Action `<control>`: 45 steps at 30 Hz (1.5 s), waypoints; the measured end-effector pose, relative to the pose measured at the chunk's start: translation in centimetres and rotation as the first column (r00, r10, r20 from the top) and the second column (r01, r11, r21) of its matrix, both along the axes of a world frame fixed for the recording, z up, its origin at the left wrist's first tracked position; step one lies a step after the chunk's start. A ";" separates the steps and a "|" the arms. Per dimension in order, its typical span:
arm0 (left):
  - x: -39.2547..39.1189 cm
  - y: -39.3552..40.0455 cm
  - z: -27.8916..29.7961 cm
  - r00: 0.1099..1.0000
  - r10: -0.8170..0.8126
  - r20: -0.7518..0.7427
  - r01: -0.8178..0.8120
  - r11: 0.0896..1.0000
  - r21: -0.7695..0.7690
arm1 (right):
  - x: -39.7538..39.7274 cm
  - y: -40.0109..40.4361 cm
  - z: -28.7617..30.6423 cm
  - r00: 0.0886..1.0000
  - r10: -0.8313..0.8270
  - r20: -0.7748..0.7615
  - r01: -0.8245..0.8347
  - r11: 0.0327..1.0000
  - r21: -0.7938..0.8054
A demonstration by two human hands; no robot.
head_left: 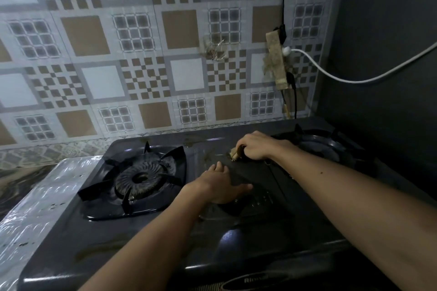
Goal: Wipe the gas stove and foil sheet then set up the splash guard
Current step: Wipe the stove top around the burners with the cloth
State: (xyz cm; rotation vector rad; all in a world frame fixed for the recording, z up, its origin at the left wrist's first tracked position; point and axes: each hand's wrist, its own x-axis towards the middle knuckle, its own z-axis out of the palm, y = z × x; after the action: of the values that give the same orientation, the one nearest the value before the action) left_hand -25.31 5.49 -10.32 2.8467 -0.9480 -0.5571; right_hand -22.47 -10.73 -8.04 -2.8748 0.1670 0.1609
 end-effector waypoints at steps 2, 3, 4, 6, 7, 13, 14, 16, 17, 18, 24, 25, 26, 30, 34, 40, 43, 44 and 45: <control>0.2 0.1 -0.1 1.000 0.006 0.011 -0.006 0.999 0.035 | -1.5 0.4 -0.3 1.000 -0.001 0.005 0.001 1.000 0.003; 0.3 0.1 -0.1 1.000 0.002 0.014 -0.003 0.999 0.037 | -2.5 0.7 -0.3 1.000 -0.002 0.011 0.002 1.000 0.009; 0.4 0.2 -0.2 1.000 0.002 0.015 -0.003 0.999 0.035 | -3.4 0.9 -0.3 1.000 -0.006 0.014 0.006 1.000 0.019; 0.4 0.4 -0.2 0.999 0.025 0.025 -0.026 0.999 0.027 | -5.4 1.1 -0.4 1.000 -0.018 0.018 0.017 0.999 0.042; 0.3 0.5 -0.1 0.999 0.035 0.032 -0.035 0.999 0.024 | -6.4 1.1 -0.5 0.999 -0.021 0.027 0.020 0.998 0.059; -2.2 1.1 -1.4 0.997 -0.025 0.075 0.021 0.998 0.054 | -10.5 1.0 -1.7 0.988 -0.113 0.102 0.094 0.979 0.182; -2.4 1.2 -1.6 0.995 -0.033 0.090 0.027 0.997 0.065 | -10.6 1.1 -1.7 0.988 -0.120 0.100 0.098 0.975 0.198; -2.6 1.2 -2.0 0.994 -0.037 0.106 0.029 0.997 0.078 | -10.8 1.1 -1.8 0.988 -0.123 0.089 0.101 0.971 0.218; -2.7 1.1 -2.1 0.994 -0.035 0.107 0.026 0.996 0.080 | -11.0 1.2 -1.8 0.988 -0.123 0.089 0.100 0.969 0.226; -2.8 1.0 -2.0 0.994 -0.032 0.109 0.022 0.996 0.087 | -11.2 1.4 -1.8 0.988 -0.125 0.092 0.100 0.967 0.234; -2.9 0.6 -2.2 0.988 -0.013 0.152 -0.007 0.992 0.129 | -11.7 1.6 -2.0 0.983 -0.138 0.125 0.102 0.961 0.256; -3.0 0.5 -2.4 0.987 -0.009 0.159 -0.012 0.992 0.129 | -11.8 1.6 -2.0 0.981 -0.141 0.132 0.103 0.960 0.262; -3.1 0.5 -2.5 0.986 -0.002 0.165 -0.019 0.992 0.125 | -12.0 1.5 -2.0 0.980 -0.144 0.141 0.102 0.957 0.271; -3.0 0.5 -2.3 0.986 0.026 0.163 -0.046 0.992 0.117 | -13.7 0.6 -2.3 0.976 -0.131 0.173 0.070 0.945 0.321; -3.8 0.3 -1.1 0.991 0.060 0.118 -0.074 0.990 0.121 | -15.8 -0.4 -2.7 0.979 -0.081 0.189 0.012 0.941 0.339; -7.7 -0.4 -0.4 0.971 0.041 0.235 -0.068 0.992 0.108 | -19.4 -3.4 -3.5 0.984 -0.039 0.172 -0.022 0.941 0.337; -10.3 -1.4 -1.3 0.970 -0.029 0.243 0.016 0.998 0.056 | -20.1 -3.9 -3.7 0.983 0.002 0.182 -0.061 0.946 0.320; -10.9 -1.6 -1.4 0.973 -0.033 0.227 0.020 0.998 0.059 | -20.2 -3.9 -3.8 0.983 0.022 0.185 -0.079 0.949 0.305; -11.2 -1.8 -1.6 0.978 -0.027 0.208 0.012 0.997 0.074 | -20.2 -3.8 -3.9 0.980 0.043 0.192 -0.100 0.949 0.298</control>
State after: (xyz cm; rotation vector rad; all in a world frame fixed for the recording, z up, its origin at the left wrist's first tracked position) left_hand -36.56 3.70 -11.88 3.0097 -1.0068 -0.3032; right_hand -42.71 -14.53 -11.98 -2.5680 -0.0002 -0.0614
